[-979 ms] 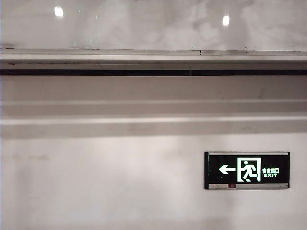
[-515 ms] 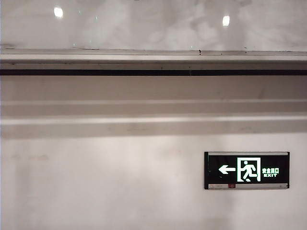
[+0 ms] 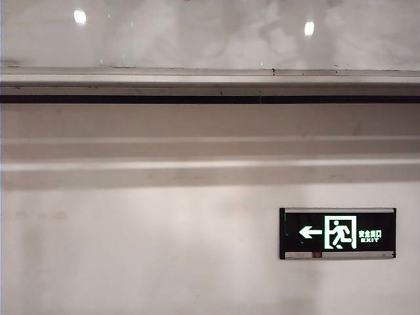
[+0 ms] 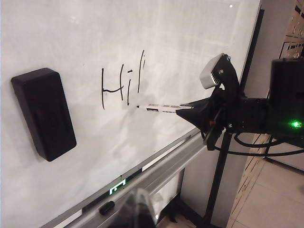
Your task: Take a marker from the whiteboard tray, write "Hi!" on the whiteboard, and then put the marker back vertically into the whiteboard tray.
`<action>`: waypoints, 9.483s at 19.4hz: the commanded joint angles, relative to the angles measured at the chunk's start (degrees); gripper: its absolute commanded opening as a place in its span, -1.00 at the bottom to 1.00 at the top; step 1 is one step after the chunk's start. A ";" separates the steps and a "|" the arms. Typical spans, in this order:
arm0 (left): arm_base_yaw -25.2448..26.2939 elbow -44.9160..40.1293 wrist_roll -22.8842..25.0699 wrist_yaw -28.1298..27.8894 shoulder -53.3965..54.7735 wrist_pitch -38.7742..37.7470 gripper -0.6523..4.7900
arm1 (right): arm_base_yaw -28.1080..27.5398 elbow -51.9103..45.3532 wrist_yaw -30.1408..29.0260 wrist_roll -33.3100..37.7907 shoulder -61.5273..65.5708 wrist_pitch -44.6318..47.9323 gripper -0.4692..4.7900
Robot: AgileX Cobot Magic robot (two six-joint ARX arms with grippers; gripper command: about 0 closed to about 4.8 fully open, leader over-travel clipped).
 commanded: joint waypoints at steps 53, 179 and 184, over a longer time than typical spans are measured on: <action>0.00 0.26 0.09 0.46 -0.17 0.48 -0.78 | 0.02 0.24 0.04 1.46 -3.76 0.52 -0.83; -0.07 -25.24 9.70 -22.16 -32.20 -12.59 -0.78 | -0.04 -92.98 -2.86 10.71 -66.25 37.09 -0.84; -0.07 -49.42 8.87 -23.37 -51.98 -2.36 -0.78 | -0.02 -101.96 3.08 13.27 -71.34 39.34 -0.54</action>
